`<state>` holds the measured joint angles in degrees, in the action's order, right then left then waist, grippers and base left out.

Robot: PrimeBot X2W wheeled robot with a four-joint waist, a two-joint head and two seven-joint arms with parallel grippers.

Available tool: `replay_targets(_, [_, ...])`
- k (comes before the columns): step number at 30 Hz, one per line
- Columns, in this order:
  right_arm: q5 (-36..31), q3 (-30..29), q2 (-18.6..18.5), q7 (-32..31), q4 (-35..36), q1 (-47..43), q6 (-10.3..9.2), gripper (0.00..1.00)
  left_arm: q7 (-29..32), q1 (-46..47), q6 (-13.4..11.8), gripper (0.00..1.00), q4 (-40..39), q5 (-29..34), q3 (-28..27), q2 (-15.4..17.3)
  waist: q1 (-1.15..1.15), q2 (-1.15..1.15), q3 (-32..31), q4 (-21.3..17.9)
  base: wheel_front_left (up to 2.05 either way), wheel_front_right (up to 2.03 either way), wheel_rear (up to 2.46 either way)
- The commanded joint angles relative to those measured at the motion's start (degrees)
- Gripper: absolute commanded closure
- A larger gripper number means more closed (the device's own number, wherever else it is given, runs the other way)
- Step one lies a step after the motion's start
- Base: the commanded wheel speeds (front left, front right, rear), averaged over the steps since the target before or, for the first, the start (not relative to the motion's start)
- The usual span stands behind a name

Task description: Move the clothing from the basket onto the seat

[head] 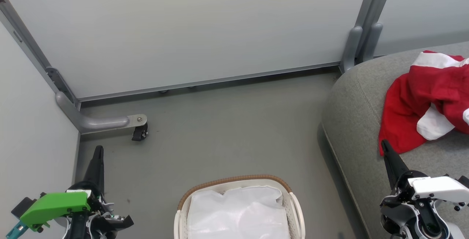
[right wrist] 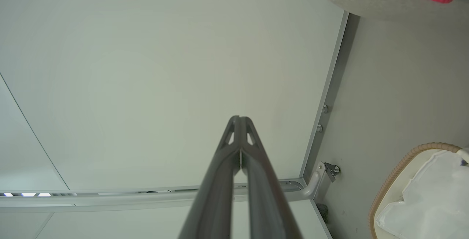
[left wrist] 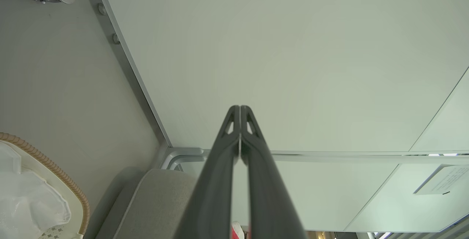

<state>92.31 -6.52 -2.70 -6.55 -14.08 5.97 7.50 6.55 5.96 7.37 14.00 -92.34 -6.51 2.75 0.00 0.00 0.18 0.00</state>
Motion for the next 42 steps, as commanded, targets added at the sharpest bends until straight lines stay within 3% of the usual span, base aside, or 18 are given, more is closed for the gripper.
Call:
replay_targets(1, [0.20,-0.09,-0.34,-0.18,0.21,0.43,-0.02,1.00,0.17,0.55,0.22,1.00,-0.03,-0.16,-0.13,0.23,0.00,0.00,0.00,0.00,0.00,0.00,0.00])
replay_targets(42, [0.19,-0.08,-0.34,-0.17,0.21,0.43,-0.02,1.00,0.16,0.55,0.23,1.00,-0.05,-0.16,-0.12,0.23,0.00,0.00,0.00,0.00,0.00,0.00,0.00])
